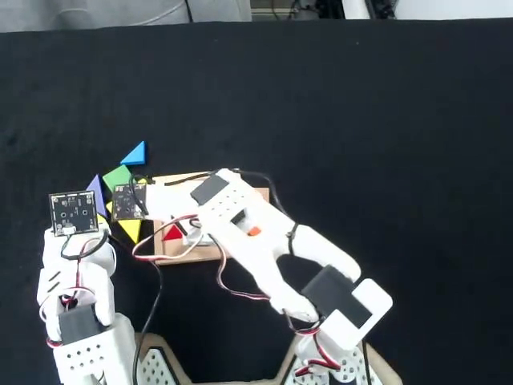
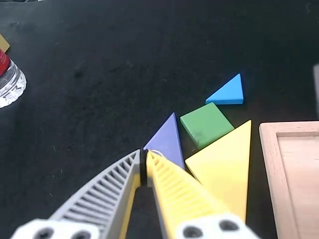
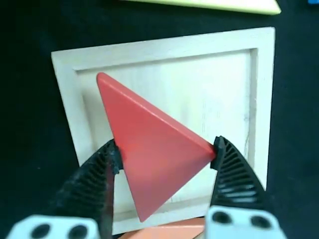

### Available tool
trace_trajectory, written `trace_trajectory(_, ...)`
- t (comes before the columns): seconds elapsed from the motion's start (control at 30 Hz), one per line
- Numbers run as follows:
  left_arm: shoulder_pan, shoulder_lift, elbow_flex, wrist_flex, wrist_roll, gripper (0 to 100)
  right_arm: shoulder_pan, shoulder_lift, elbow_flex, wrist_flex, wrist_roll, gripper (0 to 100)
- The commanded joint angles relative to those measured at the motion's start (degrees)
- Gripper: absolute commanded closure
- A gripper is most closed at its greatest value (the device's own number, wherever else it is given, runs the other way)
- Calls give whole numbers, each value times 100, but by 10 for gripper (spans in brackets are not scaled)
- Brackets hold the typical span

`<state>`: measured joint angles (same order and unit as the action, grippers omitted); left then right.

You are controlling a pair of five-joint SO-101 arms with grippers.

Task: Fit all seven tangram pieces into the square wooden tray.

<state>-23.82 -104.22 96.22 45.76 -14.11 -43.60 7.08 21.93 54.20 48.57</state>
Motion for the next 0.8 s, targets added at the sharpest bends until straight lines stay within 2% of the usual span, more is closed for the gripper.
trace_trajectory(0.0,-13,-35,110,-114,9,970,-62,-40,-31,62,88,832)
trace_trajectory(0.3,-22,-35,110,-114,9,970,-70,-40,4,202,88,823)
trace_trajectory(0.53,-22,-35,110,-114,9,970,-167,-40,-40,484,44,672)
trace_trajectory(0.77,-31,-35,110,-114,9,970,-299,-31,22,519,88,670)
